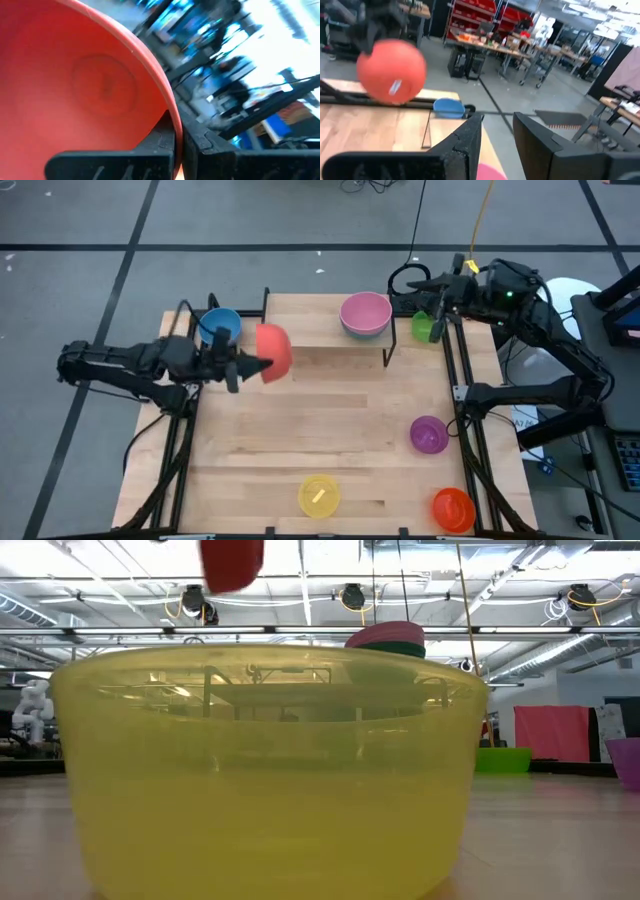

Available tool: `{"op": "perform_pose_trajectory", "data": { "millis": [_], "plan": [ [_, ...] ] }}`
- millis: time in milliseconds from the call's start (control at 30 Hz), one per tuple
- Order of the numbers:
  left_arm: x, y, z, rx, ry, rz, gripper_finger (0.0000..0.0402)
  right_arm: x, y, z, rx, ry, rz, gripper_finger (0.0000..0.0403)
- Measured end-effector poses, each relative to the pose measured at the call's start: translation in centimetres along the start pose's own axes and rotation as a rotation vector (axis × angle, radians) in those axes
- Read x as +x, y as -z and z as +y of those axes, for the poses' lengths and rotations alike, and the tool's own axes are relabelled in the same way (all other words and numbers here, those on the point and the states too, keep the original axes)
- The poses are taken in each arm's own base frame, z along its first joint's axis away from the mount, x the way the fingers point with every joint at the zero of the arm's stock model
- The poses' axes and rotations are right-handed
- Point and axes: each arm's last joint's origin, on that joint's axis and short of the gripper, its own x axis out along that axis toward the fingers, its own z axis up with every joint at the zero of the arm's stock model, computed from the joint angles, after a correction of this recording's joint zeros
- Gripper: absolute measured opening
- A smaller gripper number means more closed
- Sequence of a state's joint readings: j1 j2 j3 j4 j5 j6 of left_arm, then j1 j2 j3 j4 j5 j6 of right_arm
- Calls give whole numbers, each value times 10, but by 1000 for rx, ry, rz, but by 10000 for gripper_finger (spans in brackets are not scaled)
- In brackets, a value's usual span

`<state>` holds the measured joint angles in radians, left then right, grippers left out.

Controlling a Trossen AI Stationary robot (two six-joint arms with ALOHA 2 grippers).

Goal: Place and stack bowls onto a shelf
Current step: Stack the left orange bowl on top of the pink bowl on the shelf

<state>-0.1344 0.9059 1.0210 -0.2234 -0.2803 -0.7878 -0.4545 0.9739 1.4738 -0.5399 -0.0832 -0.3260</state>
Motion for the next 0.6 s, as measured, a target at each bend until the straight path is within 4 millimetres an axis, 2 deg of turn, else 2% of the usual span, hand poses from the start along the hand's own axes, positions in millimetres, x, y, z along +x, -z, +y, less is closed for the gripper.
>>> {"op": "perform_pose_trajectory", "data": {
  "millis": [133, 367, 600],
  "plan": [
    [3, -13, -7, 80, 114, -92, 5, 11, 5, 3, -1, -84, 24, 105],
    [9, -24, -18, 153, 283, -189, 5, 35, 9, 10, 19, -345, -10, 105],
    [10, -28, -26, 196, 419, -218, 5, 55, 12, 18, 1, -396, -6, 105]
  ]
}}
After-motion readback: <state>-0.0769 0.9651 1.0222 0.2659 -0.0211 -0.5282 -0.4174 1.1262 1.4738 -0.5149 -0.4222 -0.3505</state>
